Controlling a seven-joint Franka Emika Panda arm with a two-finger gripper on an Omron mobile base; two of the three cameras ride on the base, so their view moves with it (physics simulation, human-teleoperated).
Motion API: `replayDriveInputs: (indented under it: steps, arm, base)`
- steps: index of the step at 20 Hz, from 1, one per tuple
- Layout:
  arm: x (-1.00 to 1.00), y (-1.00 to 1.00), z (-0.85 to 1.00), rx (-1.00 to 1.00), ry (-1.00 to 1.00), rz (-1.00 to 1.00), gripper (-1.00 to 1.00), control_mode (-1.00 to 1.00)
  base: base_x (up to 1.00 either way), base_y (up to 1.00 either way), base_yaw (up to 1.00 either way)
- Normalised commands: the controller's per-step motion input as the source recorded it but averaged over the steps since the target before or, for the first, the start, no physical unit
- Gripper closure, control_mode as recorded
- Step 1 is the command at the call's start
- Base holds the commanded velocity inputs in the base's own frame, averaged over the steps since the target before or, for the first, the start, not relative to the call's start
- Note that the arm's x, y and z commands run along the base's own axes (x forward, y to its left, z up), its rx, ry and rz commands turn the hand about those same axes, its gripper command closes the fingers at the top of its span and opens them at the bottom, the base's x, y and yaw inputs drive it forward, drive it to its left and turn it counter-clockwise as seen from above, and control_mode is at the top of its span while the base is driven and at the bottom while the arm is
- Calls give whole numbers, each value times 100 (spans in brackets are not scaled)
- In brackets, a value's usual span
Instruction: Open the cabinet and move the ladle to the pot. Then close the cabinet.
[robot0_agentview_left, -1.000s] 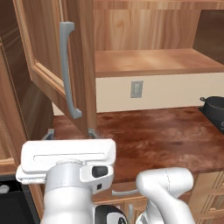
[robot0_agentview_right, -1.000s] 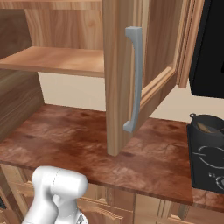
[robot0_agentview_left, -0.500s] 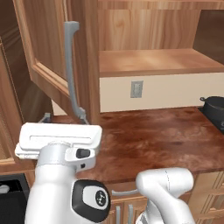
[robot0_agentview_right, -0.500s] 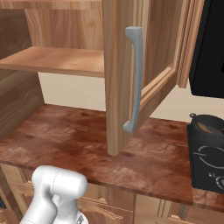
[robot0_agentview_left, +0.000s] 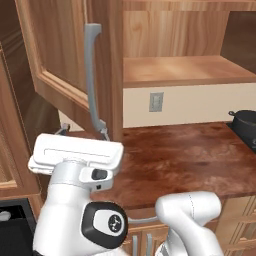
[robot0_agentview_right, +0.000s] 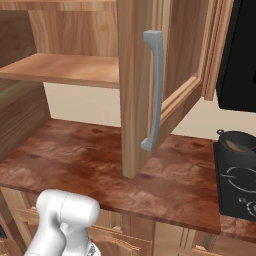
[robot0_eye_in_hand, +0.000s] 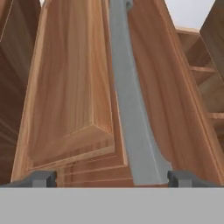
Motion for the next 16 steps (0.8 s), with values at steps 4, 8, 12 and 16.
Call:
replayDriveInputs:
  steps: [4,8,12,16]
  arm:
    - [48,-64,6,0,0,-5,-100,-100]
    - [54,-72,6,0,0,-3,-100,-100]
    - [61,-81,7,0,0,-1,-100,-100]
    - [73,-79,6,2,1,0,-100,-100]
  base:
    - [0,0,0]
    - [0,0,0]
    - [0,0,0]
    - [0,0,0]
